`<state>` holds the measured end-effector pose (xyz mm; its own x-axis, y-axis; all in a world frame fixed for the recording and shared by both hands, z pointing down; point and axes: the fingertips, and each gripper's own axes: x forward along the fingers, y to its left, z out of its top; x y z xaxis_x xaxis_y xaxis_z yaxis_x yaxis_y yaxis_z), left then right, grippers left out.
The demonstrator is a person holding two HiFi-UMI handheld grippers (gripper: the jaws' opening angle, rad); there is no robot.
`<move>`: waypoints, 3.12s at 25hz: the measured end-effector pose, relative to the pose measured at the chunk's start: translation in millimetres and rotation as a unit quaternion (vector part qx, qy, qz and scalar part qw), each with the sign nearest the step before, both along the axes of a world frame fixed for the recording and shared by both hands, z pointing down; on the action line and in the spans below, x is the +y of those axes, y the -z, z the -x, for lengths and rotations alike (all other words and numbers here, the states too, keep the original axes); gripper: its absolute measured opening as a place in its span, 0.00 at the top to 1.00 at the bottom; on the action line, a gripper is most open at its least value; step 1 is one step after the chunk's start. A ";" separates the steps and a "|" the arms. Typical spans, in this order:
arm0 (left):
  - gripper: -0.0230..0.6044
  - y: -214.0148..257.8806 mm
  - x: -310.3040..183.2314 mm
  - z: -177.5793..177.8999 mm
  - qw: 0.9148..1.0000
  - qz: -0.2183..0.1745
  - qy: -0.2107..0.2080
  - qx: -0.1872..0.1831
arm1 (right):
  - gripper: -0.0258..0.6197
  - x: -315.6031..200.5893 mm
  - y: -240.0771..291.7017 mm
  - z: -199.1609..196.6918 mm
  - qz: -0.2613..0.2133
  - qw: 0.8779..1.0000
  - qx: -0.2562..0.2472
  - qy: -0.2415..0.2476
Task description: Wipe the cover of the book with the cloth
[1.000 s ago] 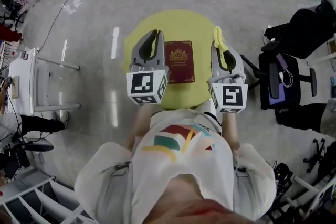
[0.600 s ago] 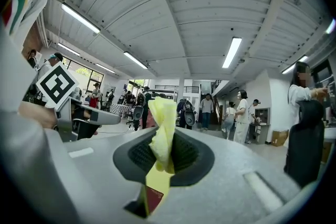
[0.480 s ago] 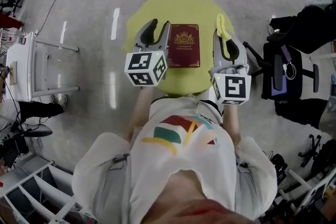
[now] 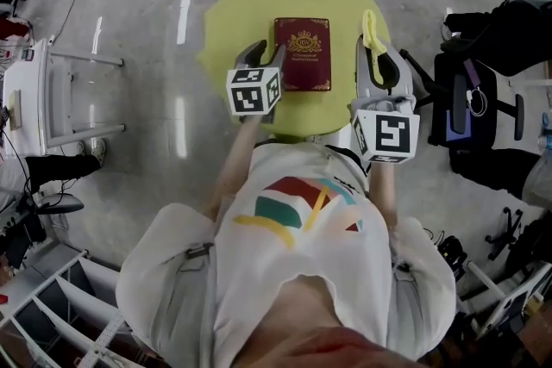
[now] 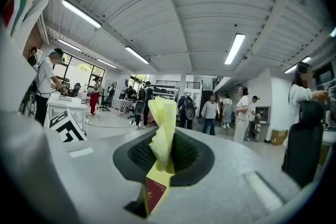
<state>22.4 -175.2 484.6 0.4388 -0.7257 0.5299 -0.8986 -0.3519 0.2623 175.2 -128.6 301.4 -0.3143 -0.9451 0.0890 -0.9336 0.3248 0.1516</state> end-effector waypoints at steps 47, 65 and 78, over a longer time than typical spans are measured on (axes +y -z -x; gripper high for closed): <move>0.72 -135.6 42.7 -9.3 0.977 0.203 -0.055 -0.026 | 0.91 7.5 -40.6 23.8 0.064 0.997 0.032 0.010; 0.72 -135.5 44.8 -12.0 0.976 0.209 -0.058 -0.029 | 0.91 -78.8 -155.5 29.3 0.109 0.912 0.385 0.089; 0.72 -136.0 45.9 -10.0 0.975 0.215 -0.050 -0.017 | 0.91 -125.4 -272.1 38.2 0.202 0.816 0.515 0.166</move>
